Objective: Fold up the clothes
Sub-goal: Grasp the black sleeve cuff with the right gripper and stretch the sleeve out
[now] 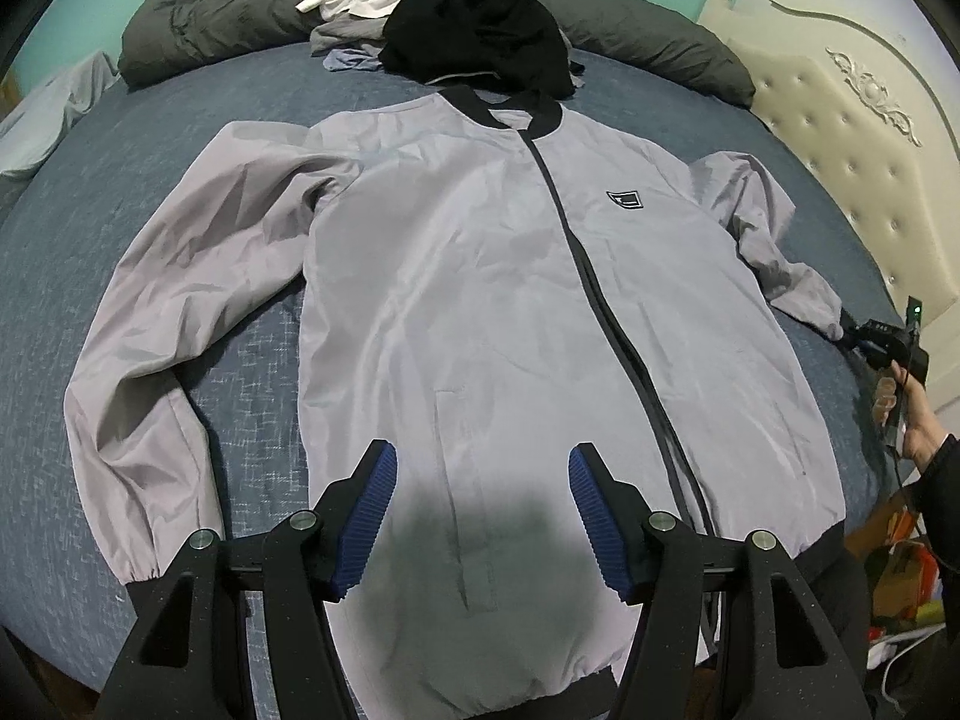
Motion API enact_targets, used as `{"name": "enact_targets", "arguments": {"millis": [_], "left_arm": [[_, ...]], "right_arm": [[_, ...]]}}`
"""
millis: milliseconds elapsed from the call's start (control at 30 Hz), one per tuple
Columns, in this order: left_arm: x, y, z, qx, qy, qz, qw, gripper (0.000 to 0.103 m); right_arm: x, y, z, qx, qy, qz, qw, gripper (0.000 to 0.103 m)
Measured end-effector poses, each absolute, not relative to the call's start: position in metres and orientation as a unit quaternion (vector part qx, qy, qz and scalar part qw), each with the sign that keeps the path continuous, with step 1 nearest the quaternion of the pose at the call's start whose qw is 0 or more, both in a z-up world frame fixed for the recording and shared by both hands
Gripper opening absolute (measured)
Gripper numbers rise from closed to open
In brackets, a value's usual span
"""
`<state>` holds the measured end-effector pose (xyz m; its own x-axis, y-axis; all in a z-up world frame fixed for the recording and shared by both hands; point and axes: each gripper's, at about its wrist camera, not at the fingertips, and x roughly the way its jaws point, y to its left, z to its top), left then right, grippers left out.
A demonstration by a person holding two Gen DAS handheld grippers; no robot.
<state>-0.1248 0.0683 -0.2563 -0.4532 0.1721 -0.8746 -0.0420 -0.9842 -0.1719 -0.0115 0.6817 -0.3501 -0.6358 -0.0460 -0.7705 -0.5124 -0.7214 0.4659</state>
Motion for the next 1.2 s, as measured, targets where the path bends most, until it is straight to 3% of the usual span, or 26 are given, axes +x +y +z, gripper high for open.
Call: {"name": "enact_targets", "arguments": {"millis": [600, 800, 1000, 1200], "left_arm": [[-0.113, 0.058, -0.241, -0.502, -0.073, 0.86, 0.063, 0.064], [-0.112, 0.056, -0.242, -0.505, -0.072, 0.858, 0.061, 0.064], [-0.113, 0.049, -0.243, -0.507, -0.073, 0.857, 0.058, 0.064], [-0.111, 0.013, -0.244, -0.51, -0.08, 0.856, 0.032, 0.064]], "right_arm": [[0.052, 0.77, -0.228, -0.339, 0.265, 0.871, 0.236, 0.009], [0.048, 0.795, -0.237, -0.381, 0.265, 0.851, 0.247, 0.012], [0.064, 0.8, -0.258, -0.402, 0.242, 0.815, 0.339, 0.019], [0.073, 0.775, -0.256, -0.378, 0.259, 0.843, 0.28, 0.021]]}}
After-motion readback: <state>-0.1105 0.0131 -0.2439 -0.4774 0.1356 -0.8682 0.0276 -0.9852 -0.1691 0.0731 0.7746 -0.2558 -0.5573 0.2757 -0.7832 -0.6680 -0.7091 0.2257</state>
